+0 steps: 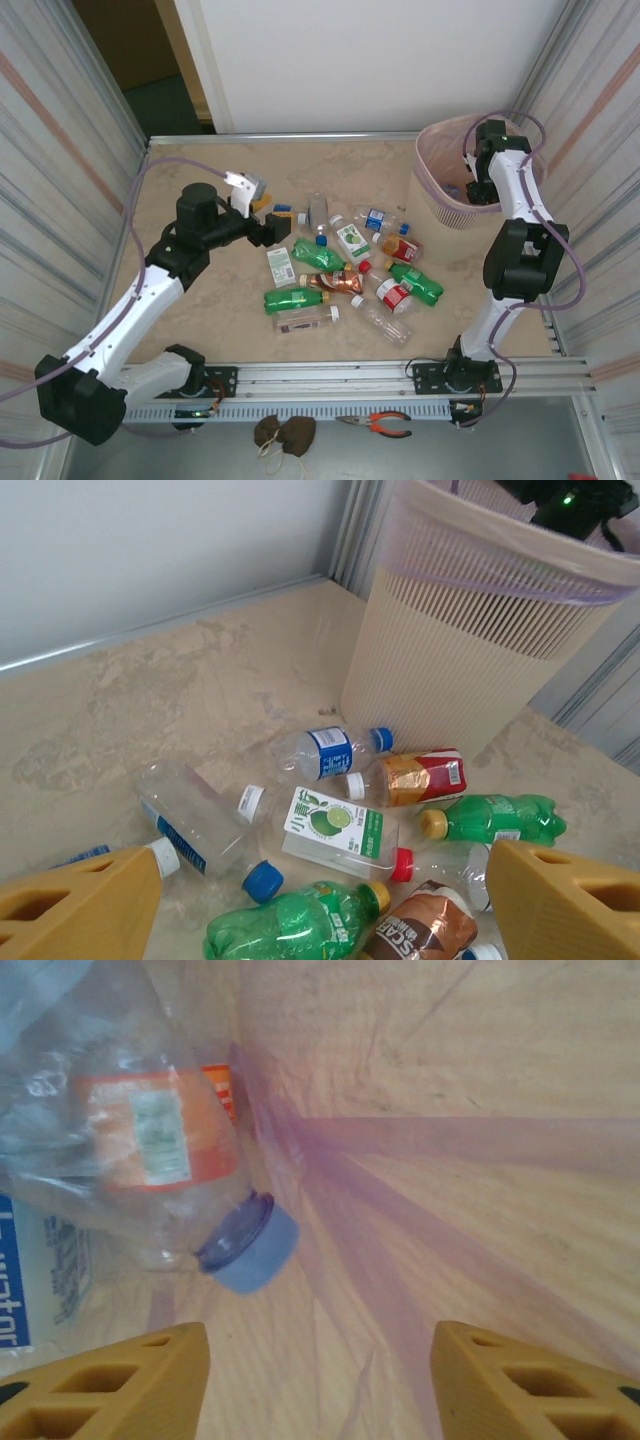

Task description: Put the plastic bottles in the bin

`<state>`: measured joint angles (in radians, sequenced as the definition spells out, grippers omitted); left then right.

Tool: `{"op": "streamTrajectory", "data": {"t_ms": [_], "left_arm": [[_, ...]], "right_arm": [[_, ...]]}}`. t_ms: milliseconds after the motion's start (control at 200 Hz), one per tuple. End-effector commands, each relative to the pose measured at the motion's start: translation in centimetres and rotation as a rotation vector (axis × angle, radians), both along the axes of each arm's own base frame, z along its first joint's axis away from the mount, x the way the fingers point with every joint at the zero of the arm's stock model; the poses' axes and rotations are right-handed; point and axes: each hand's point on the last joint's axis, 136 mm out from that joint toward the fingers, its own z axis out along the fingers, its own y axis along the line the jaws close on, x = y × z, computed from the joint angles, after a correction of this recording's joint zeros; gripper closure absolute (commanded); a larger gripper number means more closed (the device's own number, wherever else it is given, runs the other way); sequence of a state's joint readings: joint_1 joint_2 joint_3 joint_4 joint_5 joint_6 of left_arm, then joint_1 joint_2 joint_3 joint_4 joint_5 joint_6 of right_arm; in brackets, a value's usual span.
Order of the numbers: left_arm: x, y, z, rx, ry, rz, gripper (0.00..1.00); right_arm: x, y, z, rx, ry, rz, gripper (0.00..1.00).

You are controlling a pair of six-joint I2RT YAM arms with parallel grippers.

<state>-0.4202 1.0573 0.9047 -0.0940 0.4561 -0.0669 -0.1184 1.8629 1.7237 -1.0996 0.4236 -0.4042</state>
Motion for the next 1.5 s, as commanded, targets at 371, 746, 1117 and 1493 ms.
{"op": "streamTrajectory", "data": {"t_ms": [371, 746, 1117, 1493], "left_arm": [[2.8, 0.7, -2.9, -0.015, 0.200, 0.146, 0.17], [7.0, 3.7, -6.9, -0.033, 0.476, 0.527, 0.19], [8.3, 7.1, -11.2, -0.101, 0.731, 0.869, 0.21], [10.5, 8.7, -14.6, -0.278, 0.958, 1.122, 0.19]], "right_arm": [[-1.6, 1.3, 6.3, 0.032, -0.180, 0.005, 0.23], [-1.8, 5.2, 12.1, 0.184, -0.387, 0.044, 0.17], [-3.0, 10.9, 18.2, 0.427, -0.647, 0.136, 0.13], [-4.4, 15.4, 22.1, 0.666, -0.811, 0.224, 0.11]]}}
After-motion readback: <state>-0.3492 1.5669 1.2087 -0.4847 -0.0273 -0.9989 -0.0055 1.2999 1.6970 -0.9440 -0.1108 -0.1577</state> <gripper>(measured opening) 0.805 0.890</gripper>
